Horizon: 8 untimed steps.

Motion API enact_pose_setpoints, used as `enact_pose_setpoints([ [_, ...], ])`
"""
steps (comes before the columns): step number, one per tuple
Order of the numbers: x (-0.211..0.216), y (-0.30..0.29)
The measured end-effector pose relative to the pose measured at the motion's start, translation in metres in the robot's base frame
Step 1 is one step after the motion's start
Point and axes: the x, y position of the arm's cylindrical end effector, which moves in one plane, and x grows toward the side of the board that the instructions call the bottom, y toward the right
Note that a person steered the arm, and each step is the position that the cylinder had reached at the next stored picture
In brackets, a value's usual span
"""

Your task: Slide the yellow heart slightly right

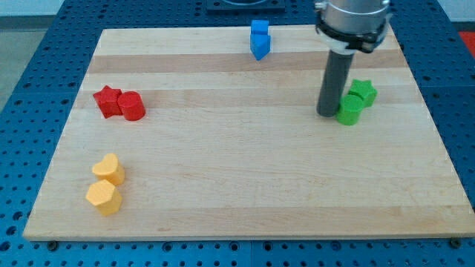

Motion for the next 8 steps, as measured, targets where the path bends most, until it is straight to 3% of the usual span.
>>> enact_pose_setpoints([
  [2,0.000,0.013],
  [4,-0.002,-0.041],
  [5,-0.002,-0.041],
  [8,0.038,-0.055],
])
